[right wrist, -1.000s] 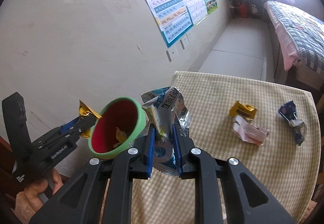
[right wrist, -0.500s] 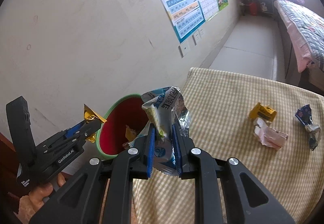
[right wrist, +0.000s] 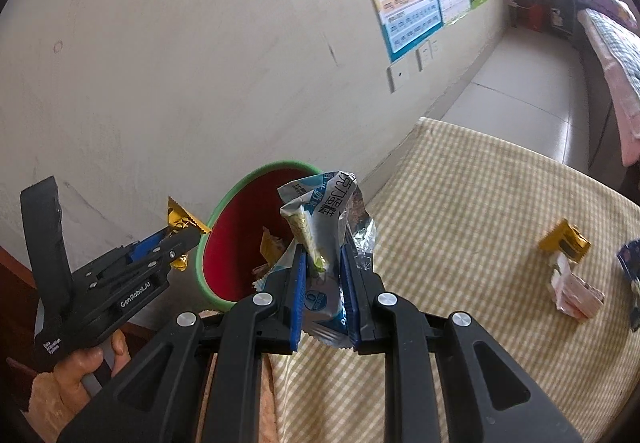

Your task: Collect trash

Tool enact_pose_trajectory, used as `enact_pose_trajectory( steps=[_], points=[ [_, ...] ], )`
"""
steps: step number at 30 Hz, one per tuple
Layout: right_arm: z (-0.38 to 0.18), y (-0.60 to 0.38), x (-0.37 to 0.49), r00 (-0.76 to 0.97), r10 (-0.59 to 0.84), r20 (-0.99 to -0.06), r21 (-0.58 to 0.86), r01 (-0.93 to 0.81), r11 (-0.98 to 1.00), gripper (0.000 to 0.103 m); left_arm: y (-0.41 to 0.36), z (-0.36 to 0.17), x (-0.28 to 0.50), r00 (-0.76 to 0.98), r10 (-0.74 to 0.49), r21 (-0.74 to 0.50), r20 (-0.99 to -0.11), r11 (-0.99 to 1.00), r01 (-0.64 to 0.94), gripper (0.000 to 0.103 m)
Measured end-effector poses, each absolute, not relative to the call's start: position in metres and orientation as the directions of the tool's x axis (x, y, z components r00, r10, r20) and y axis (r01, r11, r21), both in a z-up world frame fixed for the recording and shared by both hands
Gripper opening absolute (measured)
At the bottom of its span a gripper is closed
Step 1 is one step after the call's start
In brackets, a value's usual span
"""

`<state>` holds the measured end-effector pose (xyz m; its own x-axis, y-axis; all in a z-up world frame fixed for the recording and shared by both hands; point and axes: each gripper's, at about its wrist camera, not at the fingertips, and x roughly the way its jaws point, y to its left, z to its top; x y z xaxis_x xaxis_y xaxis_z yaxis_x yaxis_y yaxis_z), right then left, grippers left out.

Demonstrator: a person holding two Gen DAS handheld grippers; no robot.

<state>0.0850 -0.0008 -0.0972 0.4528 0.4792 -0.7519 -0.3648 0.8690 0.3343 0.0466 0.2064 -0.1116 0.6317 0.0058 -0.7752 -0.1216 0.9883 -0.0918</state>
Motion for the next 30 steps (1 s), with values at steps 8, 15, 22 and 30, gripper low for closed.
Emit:
enact_pose_trajectory(
  steps=[8, 15, 22, 30],
  points=[
    [-0.11, 0.034, 0.106, 0.392, 0.493, -0.777, 0.331, -0.412, 0.849, 0.018, 0.23, -0.134, 0.061, 0.582, 0.001, -0.115, -0.813, 0.98, -0.163, 0.033],
    [-0.117, 0.057, 0.124, 0.365, 0.498, -0.786, 0.333, -0.429, 0.84, 0.018, 0.24, -0.149, 0.066, 0.559, 0.002, -0.12, -0.829, 0.976, -0.182, 0.033],
    [-0.12, 0.071, 0.133, 0.349, 0.497, -0.795, 0.33, -0.438, 0.836, 0.018, 0.245, -0.151, 0.077, 0.554, -0.005, -0.13, -0.833, 0.974, -0.188, 0.034],
    [-0.118, 0.081, 0.141, 0.348, 0.512, -0.785, 0.343, -0.445, 0.828, 0.038, 0.251, -0.156, 0.079, 0.554, -0.017, -0.147, -0.833, 0.971, -0.191, 0.053]
  ],
)
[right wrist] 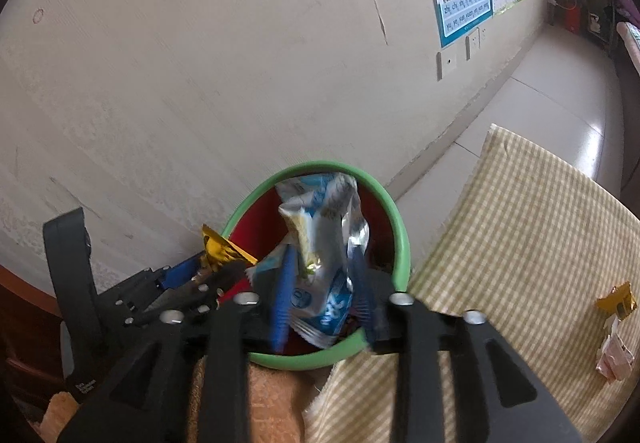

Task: Collect trash
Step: 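Open both grippers to drop the wrapper and bag into the bucket, then grasp the pink paper wrapper with the left gripper while the right grasps the blue wrapper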

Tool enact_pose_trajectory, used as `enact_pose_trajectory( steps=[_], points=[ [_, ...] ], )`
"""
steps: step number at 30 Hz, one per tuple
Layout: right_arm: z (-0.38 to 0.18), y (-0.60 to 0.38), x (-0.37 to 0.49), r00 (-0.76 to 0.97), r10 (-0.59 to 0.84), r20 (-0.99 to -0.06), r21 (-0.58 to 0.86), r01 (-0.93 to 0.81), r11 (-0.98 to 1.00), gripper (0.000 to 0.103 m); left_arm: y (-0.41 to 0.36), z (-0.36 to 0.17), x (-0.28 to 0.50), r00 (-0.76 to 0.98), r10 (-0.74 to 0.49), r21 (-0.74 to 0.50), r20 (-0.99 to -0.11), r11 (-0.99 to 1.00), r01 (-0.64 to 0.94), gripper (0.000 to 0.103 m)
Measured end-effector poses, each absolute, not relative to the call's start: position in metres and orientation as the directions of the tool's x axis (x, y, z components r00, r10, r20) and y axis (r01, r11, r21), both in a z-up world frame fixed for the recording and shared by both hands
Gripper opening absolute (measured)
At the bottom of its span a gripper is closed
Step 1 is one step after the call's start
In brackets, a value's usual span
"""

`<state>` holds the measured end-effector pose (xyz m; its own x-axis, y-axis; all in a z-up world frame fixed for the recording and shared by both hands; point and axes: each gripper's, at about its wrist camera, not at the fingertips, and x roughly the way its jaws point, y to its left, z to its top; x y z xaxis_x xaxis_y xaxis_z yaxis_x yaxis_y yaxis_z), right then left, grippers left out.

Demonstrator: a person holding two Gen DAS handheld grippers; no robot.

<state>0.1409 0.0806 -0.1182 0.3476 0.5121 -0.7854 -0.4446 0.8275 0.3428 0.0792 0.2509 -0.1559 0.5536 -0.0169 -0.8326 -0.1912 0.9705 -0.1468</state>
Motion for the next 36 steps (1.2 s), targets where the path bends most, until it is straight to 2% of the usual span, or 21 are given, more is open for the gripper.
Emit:
enact_pose_trajectory(
  steps=[1, 4, 11, 14, 19, 25, 28, 32, 34, 35, 36],
  points=[
    [-0.117, 0.081, 0.14, 0.348, 0.515, -0.783, 0.345, -0.447, 0.825, 0.04, 0.252, -0.155, 0.08, 0.555, -0.017, -0.148, -0.832, 0.97, -0.193, 0.058],
    [-0.115, 0.083, 0.138, 0.352, 0.517, -0.78, 0.342, -0.453, 0.823, 0.044, 0.255, -0.156, 0.078, 0.555, -0.01, -0.149, -0.832, 0.967, -0.205, 0.061],
    [-0.112, 0.064, 0.131, 0.368, 0.514, -0.774, 0.351, -0.426, 0.834, 0.044, 0.254, -0.155, 0.072, 0.555, -0.016, -0.157, -0.831, 0.966, -0.207, 0.062],
    [-0.112, 0.032, 0.119, 0.399, 0.49, -0.775, 0.334, -0.4, 0.854, 0.049, 0.249, -0.152, 0.067, 0.561, -0.03, -0.165, -0.827, 0.967, -0.192, 0.063],
    [-0.119, -0.059, 0.095, 0.465, 0.368, -0.805, 0.263, -0.277, 0.924, 0.05, 0.226, -0.153, 0.063, 0.554, -0.052, -0.156, -0.831, 0.978, -0.142, 0.063],
    [-0.131, -0.212, 0.084, 0.515, 0.106, -0.851, 0.129, 0.008, 0.992, 0.051, 0.178, -0.149, 0.061, 0.539, -0.091, -0.144, -0.838, 0.988, -0.056, 0.063],
    [-0.139, -0.271, 0.095, 0.491, -0.035, -0.871, 0.019, 0.104, 0.994, 0.058, 0.146, -0.146, 0.062, 0.531, -0.116, -0.132, -0.84, 0.991, 0.008, 0.063],
    [-0.172, -0.321, 0.111, 0.418, -0.07, -0.906, -0.003, 0.158, 0.987, 0.058, 0.091, -0.145, 0.07, 0.49, -0.194, -0.171, -0.85, 0.981, 0.091, 0.063],
    [-0.184, -0.333, 0.113, 0.402, -0.041, -0.915, 0.035, 0.178, 0.983, 0.051, 0.06, -0.144, 0.073, 0.473, -0.228, -0.185, -0.851, 0.973, 0.137, 0.063],
    [-0.189, -0.339, 0.115, 0.403, 0.002, -0.915, 0.087, 0.192, 0.977, 0.03, 0.042, -0.144, 0.076, 0.463, -0.246, -0.19, -0.852, 0.968, 0.165, 0.065],
    [-0.191, -0.345, 0.116, 0.401, 0.064, -0.914, 0.157, 0.203, 0.966, 0.019, 0.024, -0.145, 0.078, 0.452, -0.261, -0.194, -0.853, 0.962, 0.19, 0.065]
  ],
)
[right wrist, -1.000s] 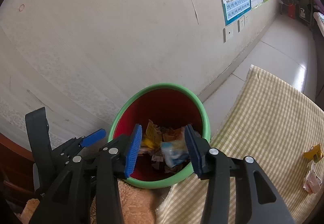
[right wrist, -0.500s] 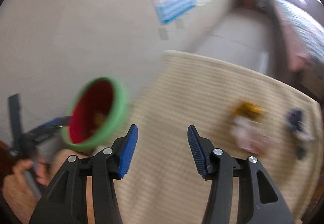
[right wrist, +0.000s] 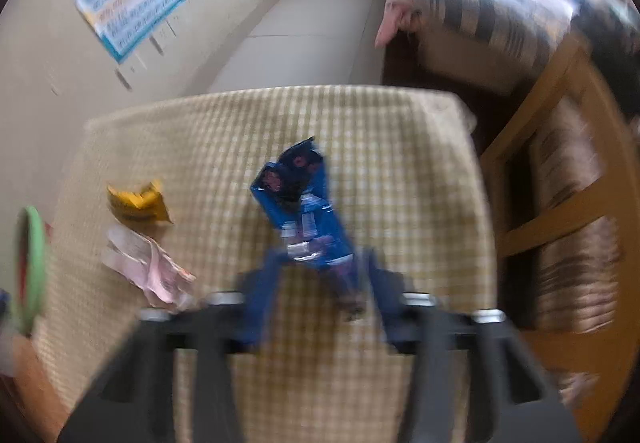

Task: Collect trash
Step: 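Grasp the pink paper wrapper with the left gripper while the right grasps the blue wrapper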

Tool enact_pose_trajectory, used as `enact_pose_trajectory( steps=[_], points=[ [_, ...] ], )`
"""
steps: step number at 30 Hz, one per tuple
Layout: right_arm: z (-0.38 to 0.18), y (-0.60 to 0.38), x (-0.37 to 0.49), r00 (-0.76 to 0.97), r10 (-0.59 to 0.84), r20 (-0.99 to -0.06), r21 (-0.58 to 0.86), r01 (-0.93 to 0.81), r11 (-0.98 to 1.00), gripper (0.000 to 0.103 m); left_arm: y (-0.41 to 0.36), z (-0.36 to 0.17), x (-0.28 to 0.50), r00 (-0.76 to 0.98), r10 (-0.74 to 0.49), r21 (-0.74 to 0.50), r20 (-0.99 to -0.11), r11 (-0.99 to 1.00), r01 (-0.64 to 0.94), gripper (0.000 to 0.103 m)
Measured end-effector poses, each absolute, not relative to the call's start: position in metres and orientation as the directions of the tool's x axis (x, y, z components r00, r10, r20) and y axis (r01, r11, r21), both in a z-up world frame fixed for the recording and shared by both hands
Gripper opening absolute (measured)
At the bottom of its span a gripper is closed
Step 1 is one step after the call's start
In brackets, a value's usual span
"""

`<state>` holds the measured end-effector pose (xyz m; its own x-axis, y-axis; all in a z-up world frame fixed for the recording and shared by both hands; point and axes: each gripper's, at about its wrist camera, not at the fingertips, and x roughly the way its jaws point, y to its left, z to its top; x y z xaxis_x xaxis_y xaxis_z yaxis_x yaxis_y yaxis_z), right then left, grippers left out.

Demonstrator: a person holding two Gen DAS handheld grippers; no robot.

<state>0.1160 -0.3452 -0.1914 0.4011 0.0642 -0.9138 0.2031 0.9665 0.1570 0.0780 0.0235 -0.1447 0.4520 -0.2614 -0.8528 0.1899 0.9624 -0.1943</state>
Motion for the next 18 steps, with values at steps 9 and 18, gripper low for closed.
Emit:
enact_pose_trajectory(
  steps=[9, 18],
  points=[
    [-0.137, -0.339, 0.095, 0.493, 0.172, -0.853, 0.281, 0.155, 0.947, 0.014, -0.103, -0.17, 0.108, 0.339, -0.357, -0.267, -0.871, 0.921, 0.282, 0.065],
    [-0.133, -0.361, 0.094, 0.537, 0.286, -0.794, 0.441, 0.184, 0.878, 0.015, -0.15, -0.207, 0.144, 0.359, -0.258, -0.225, -0.897, 0.965, 0.132, 0.065]
  ],
)
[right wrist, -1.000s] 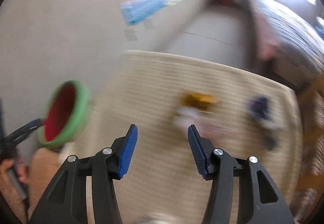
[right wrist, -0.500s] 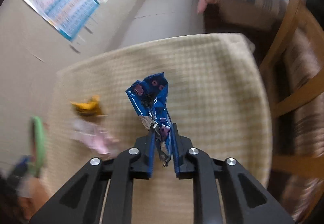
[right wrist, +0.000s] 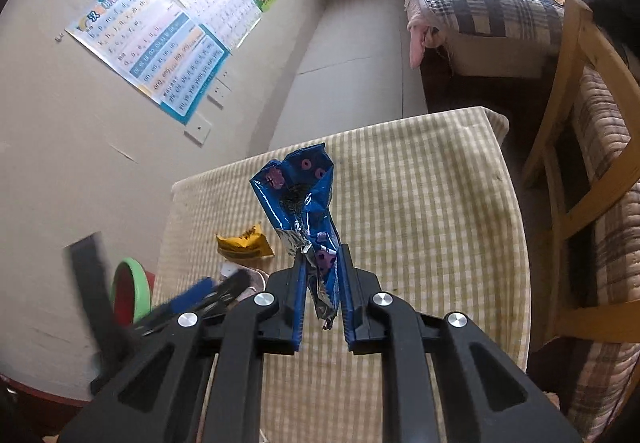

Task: Collect trash
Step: 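Grasp the pink paper wrapper with the left gripper while the right grasps the blue wrapper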

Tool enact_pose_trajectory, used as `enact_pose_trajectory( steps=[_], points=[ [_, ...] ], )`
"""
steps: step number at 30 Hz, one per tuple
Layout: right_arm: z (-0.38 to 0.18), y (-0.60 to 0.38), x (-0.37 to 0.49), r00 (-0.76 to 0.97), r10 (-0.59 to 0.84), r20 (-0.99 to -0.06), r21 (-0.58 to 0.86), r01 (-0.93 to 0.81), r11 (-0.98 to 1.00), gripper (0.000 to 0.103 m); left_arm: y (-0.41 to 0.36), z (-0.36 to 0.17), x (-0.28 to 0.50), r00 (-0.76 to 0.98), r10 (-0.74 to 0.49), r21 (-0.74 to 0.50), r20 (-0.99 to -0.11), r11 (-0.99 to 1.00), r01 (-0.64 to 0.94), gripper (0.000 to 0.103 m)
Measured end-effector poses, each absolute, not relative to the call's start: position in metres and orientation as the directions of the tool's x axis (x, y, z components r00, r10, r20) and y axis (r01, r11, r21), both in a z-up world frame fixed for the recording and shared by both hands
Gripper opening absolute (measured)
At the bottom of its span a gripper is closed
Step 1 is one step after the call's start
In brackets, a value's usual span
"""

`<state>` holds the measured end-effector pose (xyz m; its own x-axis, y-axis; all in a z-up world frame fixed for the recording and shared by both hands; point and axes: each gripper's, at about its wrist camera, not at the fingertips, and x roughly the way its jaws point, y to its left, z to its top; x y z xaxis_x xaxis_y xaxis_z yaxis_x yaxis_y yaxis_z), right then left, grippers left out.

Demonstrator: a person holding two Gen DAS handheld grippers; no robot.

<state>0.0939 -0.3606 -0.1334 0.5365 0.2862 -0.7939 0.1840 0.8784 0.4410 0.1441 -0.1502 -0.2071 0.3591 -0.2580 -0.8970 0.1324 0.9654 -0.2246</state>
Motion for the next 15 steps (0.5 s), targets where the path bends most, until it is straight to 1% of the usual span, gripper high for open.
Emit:
enact_pose_trajectory(
  steps=[2, 3, 6, 8, 9, 10, 11, 15],
  points=[
    [-0.131, -0.361, 0.094, 0.541, 0.296, -0.787, 0.451, 0.179, 0.874, 0.015, -0.155, -0.219, 0.147, 0.329, -0.23, -0.203, -0.916, 0.972, 0.116, 0.067],
    [-0.13, -0.361, 0.095, 0.543, 0.305, -0.783, 0.461, 0.176, 0.87, 0.016, -0.159, -0.221, 0.146, 0.343, -0.212, -0.179, -0.915, 0.976, 0.127, 0.071],
    [-0.13, -0.359, 0.097, 0.539, 0.321, -0.779, 0.475, 0.171, 0.863, 0.016, -0.172, -0.229, 0.143, 0.325, -0.182, -0.135, -0.928, 0.978, 0.161, 0.073],
    [-0.131, -0.358, 0.097, 0.535, 0.328, -0.779, 0.479, 0.171, 0.861, 0.016, -0.176, -0.235, 0.14, 0.317, -0.151, -0.101, -0.936, 0.981, 0.169, 0.08],
    [-0.131, -0.357, 0.097, 0.533, 0.329, -0.779, 0.48, 0.171, 0.86, 0.016, -0.176, -0.237, 0.137, 0.318, -0.147, -0.095, -0.937, 0.981, 0.172, 0.08],
    [-0.132, -0.358, 0.097, 0.533, 0.329, -0.779, 0.481, 0.171, 0.86, 0.016, -0.174, -0.238, 0.134, 0.324, -0.15, -0.098, -0.934, 0.98, 0.173, 0.076],
    [-0.132, -0.358, 0.097, 0.533, 0.329, -0.78, 0.481, 0.172, 0.86, 0.016, -0.171, -0.238, 0.131, 0.328, -0.153, -0.1, -0.932, 0.98, 0.172, 0.062],
    [-0.134, -0.359, 0.096, 0.532, 0.329, -0.78, 0.483, 0.178, 0.857, 0.017, -0.157, -0.234, 0.12, 0.305, -0.205, -0.143, -0.93, 0.967, 0.213, 0.037]
  ],
)
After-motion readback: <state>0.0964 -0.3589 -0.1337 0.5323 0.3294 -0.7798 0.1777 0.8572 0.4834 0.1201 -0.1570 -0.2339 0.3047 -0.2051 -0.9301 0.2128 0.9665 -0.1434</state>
